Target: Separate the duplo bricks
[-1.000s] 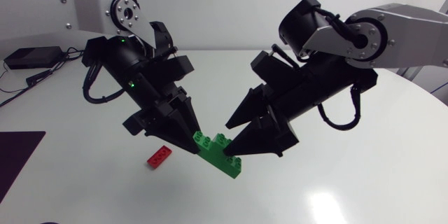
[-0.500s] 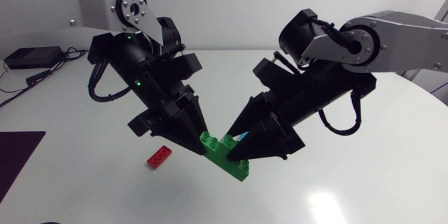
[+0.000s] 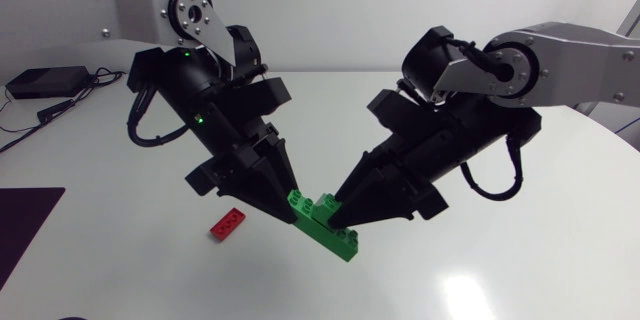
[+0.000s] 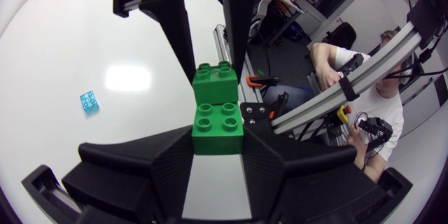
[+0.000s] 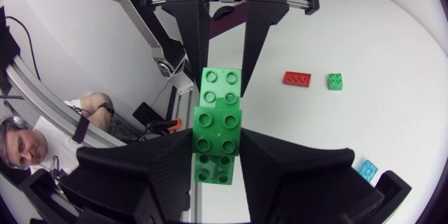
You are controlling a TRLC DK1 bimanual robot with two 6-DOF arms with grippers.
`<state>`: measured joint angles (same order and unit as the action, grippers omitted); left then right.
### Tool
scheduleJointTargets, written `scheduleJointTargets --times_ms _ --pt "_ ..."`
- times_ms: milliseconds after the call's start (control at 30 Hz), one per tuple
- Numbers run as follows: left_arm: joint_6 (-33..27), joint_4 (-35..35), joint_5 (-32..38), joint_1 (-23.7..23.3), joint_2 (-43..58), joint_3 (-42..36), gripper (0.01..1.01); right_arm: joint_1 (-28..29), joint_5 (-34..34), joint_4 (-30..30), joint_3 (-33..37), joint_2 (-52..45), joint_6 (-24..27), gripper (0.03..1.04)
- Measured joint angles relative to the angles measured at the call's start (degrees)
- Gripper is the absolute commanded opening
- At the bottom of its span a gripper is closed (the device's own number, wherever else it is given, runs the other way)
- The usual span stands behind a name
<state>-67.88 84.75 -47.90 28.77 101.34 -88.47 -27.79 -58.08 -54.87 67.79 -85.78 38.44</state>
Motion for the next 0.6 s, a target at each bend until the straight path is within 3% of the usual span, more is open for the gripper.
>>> scheduleJointTargets --times_ms 267,367,400,467,533,600 --pt "0.0 -1.7 1.6 1.7 -0.2 2.2 0.367 3.6 -7.6 -11.8 4.7 -4.2 6.7 0.27" --pt "-0.1 -2.7 2.5 1.5 -0.3 3.6 0.367 5.8 -6.9 -11.6 6.0 -4.2 7.6 0.25" --pt "0.0 -2.8 2.9 1.1 -0.5 4.0 0.367 6.8 -4.7 -8.7 6.0 -4.0 6.6 0.25" --pt "0.0 -3.4 3.3 0.0 -1.0 4.7 0.367 8.6 2.7 3.7 4.7 -2.7 0.7 0.25" --pt "0.2 -4.9 3.5 -1.7 -1.7 5.1 0.367 9.2 14.0 15.7 1.4 -0.3 -4.4 0.26" --pt "0.7 -6.7 3.7 -3.1 -2.4 5.7 0.369 8.4 24.8 21.9 -2.5 2.4 -6.8 0.26"
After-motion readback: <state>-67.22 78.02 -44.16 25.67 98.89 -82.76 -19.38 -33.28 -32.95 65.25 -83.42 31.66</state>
